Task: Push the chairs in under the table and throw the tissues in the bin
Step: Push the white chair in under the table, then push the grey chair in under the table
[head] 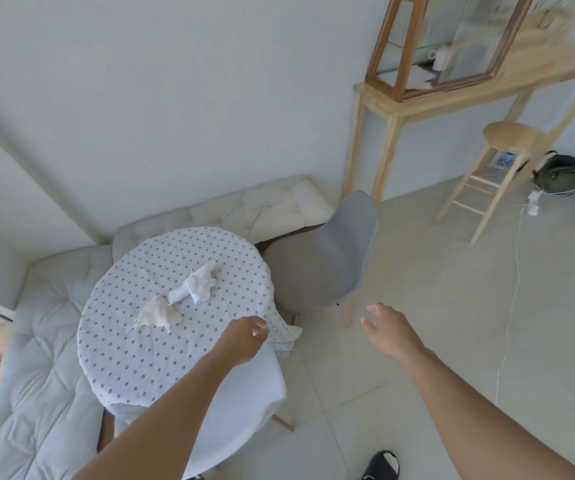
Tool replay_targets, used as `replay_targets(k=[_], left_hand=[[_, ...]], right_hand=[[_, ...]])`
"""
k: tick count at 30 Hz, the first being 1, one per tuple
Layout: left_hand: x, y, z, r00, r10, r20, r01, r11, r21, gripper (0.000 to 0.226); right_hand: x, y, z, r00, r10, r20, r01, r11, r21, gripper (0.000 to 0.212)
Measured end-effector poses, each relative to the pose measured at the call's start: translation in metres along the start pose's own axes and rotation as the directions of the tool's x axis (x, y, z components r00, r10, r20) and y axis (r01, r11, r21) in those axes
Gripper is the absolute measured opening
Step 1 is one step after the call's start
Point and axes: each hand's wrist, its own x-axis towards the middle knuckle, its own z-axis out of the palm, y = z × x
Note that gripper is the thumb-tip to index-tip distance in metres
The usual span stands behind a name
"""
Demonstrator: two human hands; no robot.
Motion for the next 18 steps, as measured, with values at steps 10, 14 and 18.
replay_targets(k=[10, 14, 18], left_hand=[[0.071, 0.155, 0.027, 0.998, 0.007, -0.07, -0.008, 1.0, -0.018, 0.042], [0.091, 0.195, 0.036, 0.998, 0.009, -0.06, -0.009, 1.0, -0.001, 0.043], [0.115, 0.223, 0.036, 0.997, 0.023, -0.073, -0.022, 1.0, 0.02, 0.044]], right_hand=[[0.083, 0.087, -0.133, 0.995, -0.076, -0.058, 0.077, 0.997, 0.002, 0.053], [0.105, 0.11, -0.168, 0.994, -0.094, -0.056, 0.094, 0.996, -0.014, 0.052], [0.132, 0.122, -0.191, 0.991, -0.124, -0.058, 0.124, 0.992, -0.005, 0.052]])
